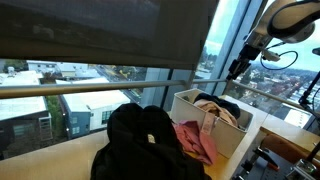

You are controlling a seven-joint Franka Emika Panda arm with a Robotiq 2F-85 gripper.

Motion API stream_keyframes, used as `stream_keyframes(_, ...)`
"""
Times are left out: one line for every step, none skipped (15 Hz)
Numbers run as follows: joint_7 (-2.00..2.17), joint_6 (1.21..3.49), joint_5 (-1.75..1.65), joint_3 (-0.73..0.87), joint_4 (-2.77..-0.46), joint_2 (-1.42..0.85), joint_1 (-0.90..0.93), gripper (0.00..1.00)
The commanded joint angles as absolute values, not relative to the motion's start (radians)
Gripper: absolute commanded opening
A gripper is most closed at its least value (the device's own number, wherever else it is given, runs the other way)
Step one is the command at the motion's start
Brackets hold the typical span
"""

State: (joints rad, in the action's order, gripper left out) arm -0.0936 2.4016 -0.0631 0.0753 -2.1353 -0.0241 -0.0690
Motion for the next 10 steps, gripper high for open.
stream_keyframes(0.019,2.409,-0.147,0.028,-2.218,0.087,-0.022,0.92)
stream_keyframes(0.055,2.409,-0.159,0.002,-2.243,0.113,-0.001,0.99)
stream_keyframes(0.084,2.413,-0.170,-0.023,-2.255,0.117,0.018,1.00)
stream_keyframes(0.110,2.415,-0.172,-0.048,-2.268,0.119,0.036,1.00)
stream_keyframes(0.136,2.422,-0.170,-0.073,-2.279,0.112,0.054,1.00)
stream_keyframes(0.161,2.432,-0.169,-0.098,-2.293,0.096,0.073,1.00)
stream_keyframes(0.181,2.437,-0.168,-0.120,-2.303,0.077,0.090,1.00)
stream_keyframes(0.194,2.441,-0.166,-0.138,-2.314,0.056,0.106,1.00)
stream_keyframes(0.202,2.442,-0.162,-0.151,-2.321,0.038,0.119,1.00)
stream_keyframes(0.214,2.452,-0.168,-0.163,-2.325,0.007,0.131,1.00)
